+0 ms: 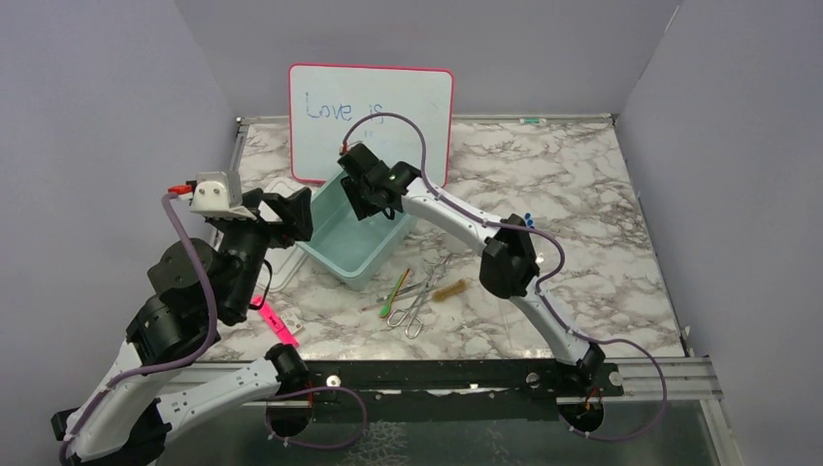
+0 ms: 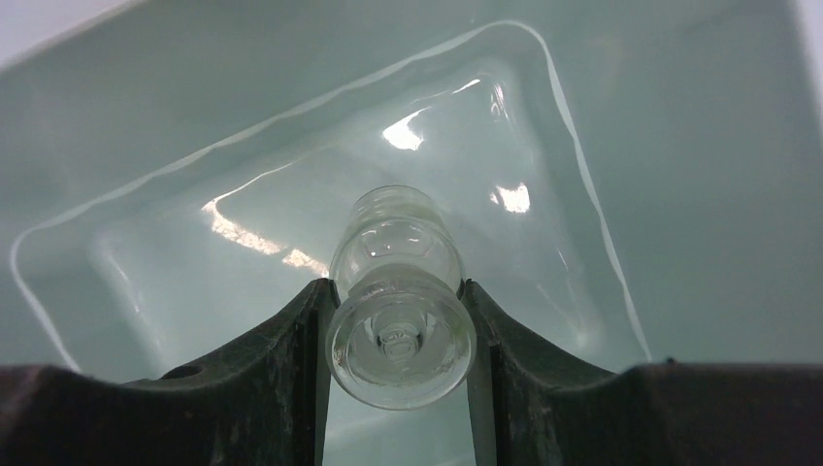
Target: Organize the chemistry lab equipment
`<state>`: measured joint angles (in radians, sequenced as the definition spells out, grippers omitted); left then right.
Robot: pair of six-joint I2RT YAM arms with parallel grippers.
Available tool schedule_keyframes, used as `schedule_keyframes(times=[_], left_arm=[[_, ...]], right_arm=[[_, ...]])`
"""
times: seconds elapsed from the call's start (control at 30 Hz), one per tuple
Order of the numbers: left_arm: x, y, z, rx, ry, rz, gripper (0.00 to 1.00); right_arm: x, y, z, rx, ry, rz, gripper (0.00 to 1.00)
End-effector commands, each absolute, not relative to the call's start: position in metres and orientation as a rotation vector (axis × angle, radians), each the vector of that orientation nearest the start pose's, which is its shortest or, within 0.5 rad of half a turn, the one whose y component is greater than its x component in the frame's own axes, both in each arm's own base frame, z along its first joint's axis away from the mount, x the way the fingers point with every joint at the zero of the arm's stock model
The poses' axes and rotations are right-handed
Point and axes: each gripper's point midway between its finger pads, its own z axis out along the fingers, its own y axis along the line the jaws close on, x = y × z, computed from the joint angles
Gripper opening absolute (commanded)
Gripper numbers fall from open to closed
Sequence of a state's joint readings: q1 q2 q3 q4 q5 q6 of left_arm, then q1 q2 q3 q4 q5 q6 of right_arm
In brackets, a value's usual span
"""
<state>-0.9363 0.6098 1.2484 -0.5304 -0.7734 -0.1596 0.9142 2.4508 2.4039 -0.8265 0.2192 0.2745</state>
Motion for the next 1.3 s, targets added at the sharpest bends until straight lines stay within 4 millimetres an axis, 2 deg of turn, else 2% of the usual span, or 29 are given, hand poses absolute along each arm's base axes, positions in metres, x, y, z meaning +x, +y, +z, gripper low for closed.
schedule_keyframes(times=[0.0,0.1,0.23,0.33,0.43,0.6,0.73,1.0,1.27], left_arm=[[0.198,-0.078,0.413,-0.025,1.574,-0.315,0.82],[0.201,-0.081,0.397,-0.011,1.615,-0.287,0.82],[0.202,-0.083,0.387,-0.008,1.642,-0.275,0.82],[0.202,-0.083,0.382,-0.009,1.651,-0.274,0.82],[0.201,-0.084,0.378,-0.007,1.662,-0.275,0.82],[0.202,-0.085,0.372,-0.001,1.681,-0.267,0.82],[0.202,-0.087,0.368,0.004,1.693,-0.269,0.82],[0.201,-0.092,0.361,0.014,1.714,-0.282,0.82],[0.200,-0.100,0.350,0.034,1.741,-0.315,0.83]], right_arm=[[0.411,0.472,0.125,-0.684,2.219,0.268,0.26],[0.416,0.471,0.109,-0.715,2.220,0.226,0.27],[0.419,0.470,0.091,-0.753,2.221,0.193,0.29],[0.424,0.469,0.083,-0.754,2.226,0.191,0.31],[0.426,0.471,0.085,-0.747,2.217,0.209,0.41],[0.427,0.482,0.112,-0.728,2.164,0.291,0.57],[0.428,0.488,0.143,-0.703,2.110,0.345,0.64],[0.424,0.484,0.196,-0.643,2.044,0.408,0.64],[0.395,0.466,0.256,-0.593,1.995,0.533,0.63]])
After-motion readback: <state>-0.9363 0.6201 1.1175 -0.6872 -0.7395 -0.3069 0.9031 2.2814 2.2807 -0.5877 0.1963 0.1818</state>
